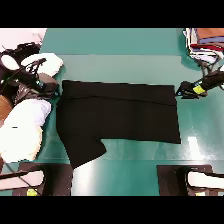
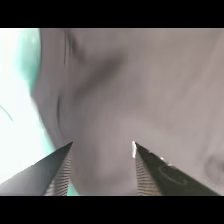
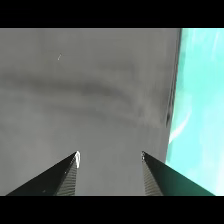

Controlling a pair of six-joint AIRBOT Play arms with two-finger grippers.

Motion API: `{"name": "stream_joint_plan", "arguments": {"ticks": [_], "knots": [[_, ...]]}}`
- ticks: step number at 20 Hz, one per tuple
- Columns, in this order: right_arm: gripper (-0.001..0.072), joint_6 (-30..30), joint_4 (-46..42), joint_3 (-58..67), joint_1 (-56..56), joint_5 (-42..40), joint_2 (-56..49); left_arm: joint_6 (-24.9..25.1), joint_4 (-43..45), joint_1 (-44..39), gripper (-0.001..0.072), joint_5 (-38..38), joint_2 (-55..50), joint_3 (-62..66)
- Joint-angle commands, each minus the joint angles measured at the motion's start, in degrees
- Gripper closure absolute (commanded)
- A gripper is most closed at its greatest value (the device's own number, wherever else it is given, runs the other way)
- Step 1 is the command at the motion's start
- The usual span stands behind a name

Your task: Fold the shirts.

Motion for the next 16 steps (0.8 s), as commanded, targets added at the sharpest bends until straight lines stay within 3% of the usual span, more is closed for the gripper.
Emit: {"name": "stream_joint_plan", "arguments": {"ticks": [1,7,16], "knots": [[0.0260,0.0,0.0,-0.3,-1.1,2.3,6.8,-4.2,2.4,-0.1,0.0250,-4.4,13.0,-13.8],[0.0260,0.0,0.2,-0.3,-1.1,1.4,12.6,-8.3,0.2,-0.1,0.0250,0.5,27.7,-39.7],[0.0260,0.0,0.5,-0.3,-1.0,2.9,12.8,-8.0,-9.7,-0.1,0.0251,13.2,27.8,-48.8]]}}
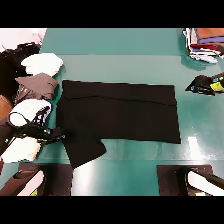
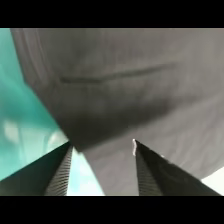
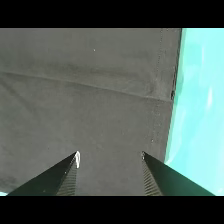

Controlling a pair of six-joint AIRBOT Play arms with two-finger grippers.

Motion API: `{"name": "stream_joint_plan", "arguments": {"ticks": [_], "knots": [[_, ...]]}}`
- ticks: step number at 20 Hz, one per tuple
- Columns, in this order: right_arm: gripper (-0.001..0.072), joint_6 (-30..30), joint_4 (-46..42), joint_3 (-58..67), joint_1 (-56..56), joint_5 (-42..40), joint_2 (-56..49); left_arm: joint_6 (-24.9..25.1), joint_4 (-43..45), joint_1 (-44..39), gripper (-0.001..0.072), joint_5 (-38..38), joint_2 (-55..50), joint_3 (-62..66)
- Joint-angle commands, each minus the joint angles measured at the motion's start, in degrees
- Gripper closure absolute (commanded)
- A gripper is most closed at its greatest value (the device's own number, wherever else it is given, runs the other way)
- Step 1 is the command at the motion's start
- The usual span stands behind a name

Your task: Fold the shirts.

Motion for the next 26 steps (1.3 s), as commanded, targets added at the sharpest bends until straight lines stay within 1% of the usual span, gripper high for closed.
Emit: {"name": "stream_joint_plan", "arguments": {"ticks": [1,2,3,4,6,8,11,12,14,16,18,20,21,23,24,26], "knots": [[0.0260,0.0,0.0,0.0,0.0,1.1,0.2,0.0,-3.2,0.0,0.0264,4.8,0.3,-2.3],[0.0260,0.0,0.0,0.0,0.0,1.9,0.2,0.0,-3.4,-0.1,0.0430,5.1,0.3,-2.3],[0.0260,-0.3,-0.6,0.0,0.0,3.4,0.2,0.0,-3.4,-0.1,0.0643,5.0,0.3,-2.3],[0.0261,-0.7,-2.1,-0.1,0.0,5.1,0.2,0.5,-3.6,-0.1,0.0681,4.7,0.3,-2.3],[0.0260,-0.6,-8.1,-4.0,0.0,6.7,1.9,2.4,-4.3,-0.1,0.0682,3.2,0.9,-2.3],[0.0261,-0.4,-13.1,-11.7,-0.4,6.4,5.1,3.0,-4.7,-0.1,0.0682,2.0,2.3,-1.5],[0.0260,-0.1,-13.4,-26.8,-5.9,3.9,9.9,3.0,-5.0,-0.1,0.0682,1.4,3.7,-0.1],[0.0261,0.1,-12.8,-31.2,-8.3,3.2,10.7,3.1,-5.2,-0.1,0.0681,1.6,3.7,0.3],[0.0260,0.0,-7.8,-38.7,-14.1,2.1,11.0,3.6,-5.9,-0.1,0.0681,2.0,3.7,0.6],[0.0260,-2.9,-1.0,-44.0,-18.6,-0.7,10.9,4.0,-6.2,-0.1,0.0681,2.2,3.7,0.6],[0.0262,-5.1,5.1,-47.4,-20.6,-3.8,10.9,4.0,-6.4,-0.1,0.0681,2.4,3.7,0.6],[0.0266,-5.4,6.1,-49.1,-19.9,-5.7,10.9,4.0,-6.5,-0.1,0.0681,2.8,3.7,0.6],[0.0307,-5.4,6.1,-49.4,-18.9,-6.1,10.9,4.0,-6.5,-0.1,0.0681,3.0,3.7,0.6],[0.0412,-5.4,6.1,-49.5,-16.4,-7.1,10.9,4.1,-6.3,0.0,0.0681,3.7,3.7,0.6],[0.0413,-5.4,6.0,-49.5,-14.9,-7.8,10.9,4.1,-6.3,0.0,0.0681,3.8,3.7,0.5],[0.0558,-5.4,5.9,-49.5,-12.2,-9.1,10.9,4.5,-6.3,0.0,0.0681,3.3,3.7,0.6]]}}
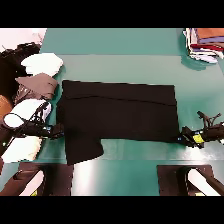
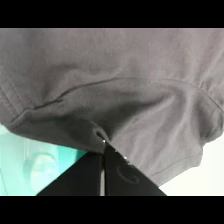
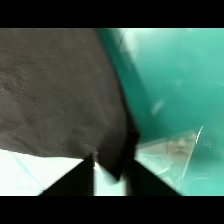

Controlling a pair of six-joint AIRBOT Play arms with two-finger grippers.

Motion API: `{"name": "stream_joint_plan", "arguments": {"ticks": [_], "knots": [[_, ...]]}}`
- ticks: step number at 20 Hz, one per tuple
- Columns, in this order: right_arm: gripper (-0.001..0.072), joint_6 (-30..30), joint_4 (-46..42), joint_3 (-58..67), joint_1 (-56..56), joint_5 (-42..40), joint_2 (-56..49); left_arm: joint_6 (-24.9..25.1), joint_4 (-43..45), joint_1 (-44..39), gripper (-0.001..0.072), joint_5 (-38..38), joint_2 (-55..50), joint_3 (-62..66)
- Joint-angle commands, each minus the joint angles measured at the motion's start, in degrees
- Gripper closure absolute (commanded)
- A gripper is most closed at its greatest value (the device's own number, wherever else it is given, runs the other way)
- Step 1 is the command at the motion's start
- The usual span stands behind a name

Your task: Fold the shirts.

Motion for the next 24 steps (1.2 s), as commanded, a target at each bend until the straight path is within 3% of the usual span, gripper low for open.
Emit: {"name": "stream_joint_plan", "arguments": {"ticks": [1,2,9,15,19,24], "knots": [[0.0629,-0.3,0.8,-0.7,3.8,-2.8,0.0,0.5,0.3,0.1,0.0682,-0.5,0.0,0.1],[0.0700,-0.3,0.7,-0.5,4.6,-2.3,0.1,0.5,1.2,0.0,0.0683,-1.4,0.1,0.5],[0.0701,0.2,-7.1,7.4,5.4,11.0,6.9,0.3,3.6,0.0,0.0683,-9.4,0.9,5.2],[0.0702,1.2,-8.4,14.4,1.4,14.9,15.5,-3.1,3.6,-3.7,0.0684,-8.4,7.0,11.3],[0.0702,1.2,-8.0,23.5,6.0,11.1,6.1,-2.4,3.6,-7.0,0.0684,1.5,2.7,19.5],[0.0702,1.8,-7.9,35.6,12.0,7.2,-12.2,0.0,5.2,-7.1,0.0682,10.4,-15.5,31.8]]}}
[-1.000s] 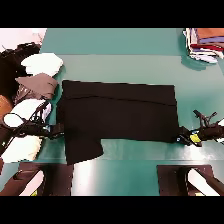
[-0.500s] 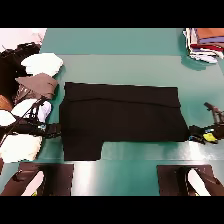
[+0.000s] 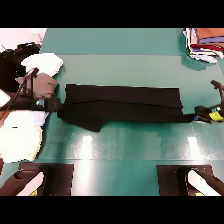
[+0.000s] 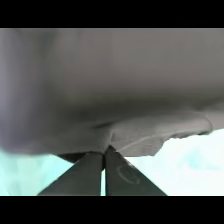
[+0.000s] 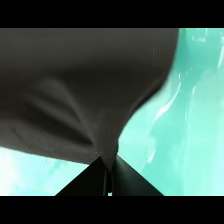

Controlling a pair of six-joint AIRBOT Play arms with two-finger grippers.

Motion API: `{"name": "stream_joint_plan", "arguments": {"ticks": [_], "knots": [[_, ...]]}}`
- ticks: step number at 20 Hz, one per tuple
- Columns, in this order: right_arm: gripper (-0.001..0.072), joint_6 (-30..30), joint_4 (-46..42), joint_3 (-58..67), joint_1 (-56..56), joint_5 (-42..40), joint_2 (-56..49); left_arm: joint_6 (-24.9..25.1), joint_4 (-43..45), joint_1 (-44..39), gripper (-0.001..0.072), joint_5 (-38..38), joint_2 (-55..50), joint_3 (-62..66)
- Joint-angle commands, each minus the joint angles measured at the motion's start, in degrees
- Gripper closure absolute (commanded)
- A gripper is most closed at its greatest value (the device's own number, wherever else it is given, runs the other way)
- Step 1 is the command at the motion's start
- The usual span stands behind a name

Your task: Fold the shirts.

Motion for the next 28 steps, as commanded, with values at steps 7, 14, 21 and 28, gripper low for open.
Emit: {"name": "stream_joint_plan", "arguments": {"ticks": [7,14,21,28], "knots": [[0.0701,0.7,3.7,22.4,3.1,-4.2,-25.9,1.5,1.2,-0.4,0.0680,8.9,-32.1,23.0],[0.0392,-0.9,12.4,30.7,1.4,-4.5,-34.8,1.0,1.0,-0.4,0.0086,10.3,-33.5,26.4],[0.0192,-5.1,13.5,19.3,-7.6,-3.8,-31.7,1.6,-2.1,-0.7,0.0660,2.8,-33.4,29.9],[0.0222,-8.3,23.1,13.5,-8.1,-7.0,-37.2,1.4,-3.4,-10.4,0.0681,9.6,-33.6,29.9]]}}
